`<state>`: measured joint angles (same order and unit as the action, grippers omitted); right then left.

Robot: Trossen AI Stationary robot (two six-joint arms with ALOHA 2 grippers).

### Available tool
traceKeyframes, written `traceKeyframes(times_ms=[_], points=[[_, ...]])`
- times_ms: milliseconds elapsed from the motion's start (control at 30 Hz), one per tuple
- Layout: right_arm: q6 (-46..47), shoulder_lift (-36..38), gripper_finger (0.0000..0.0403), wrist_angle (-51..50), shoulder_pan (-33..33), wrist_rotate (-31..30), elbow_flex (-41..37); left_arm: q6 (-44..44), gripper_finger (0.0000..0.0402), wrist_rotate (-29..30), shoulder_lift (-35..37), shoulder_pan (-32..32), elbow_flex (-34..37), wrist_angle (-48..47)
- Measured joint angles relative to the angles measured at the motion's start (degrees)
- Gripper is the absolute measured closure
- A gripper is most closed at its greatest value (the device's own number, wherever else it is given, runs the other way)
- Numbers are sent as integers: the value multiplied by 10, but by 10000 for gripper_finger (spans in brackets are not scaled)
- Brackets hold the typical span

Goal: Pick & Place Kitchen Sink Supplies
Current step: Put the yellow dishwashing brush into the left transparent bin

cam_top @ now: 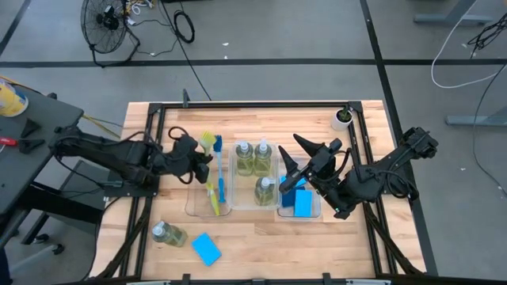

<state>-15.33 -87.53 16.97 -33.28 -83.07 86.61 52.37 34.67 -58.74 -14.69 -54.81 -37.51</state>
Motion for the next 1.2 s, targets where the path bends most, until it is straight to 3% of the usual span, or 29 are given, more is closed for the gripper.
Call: traceKeyframes(times_ms=[267, 833, 1200], points=[[0, 0, 172, -3, 0, 0, 0, 26, 339, -2, 7, -20, 40, -6], [25, 0, 172, -4, 0, 1, 0, -122, 357, -50, 72, -25, 47, -56], [28, 0, 172, -5, 0, 0, 0, -145, 346, -67, 90, 11, 47, -70]])
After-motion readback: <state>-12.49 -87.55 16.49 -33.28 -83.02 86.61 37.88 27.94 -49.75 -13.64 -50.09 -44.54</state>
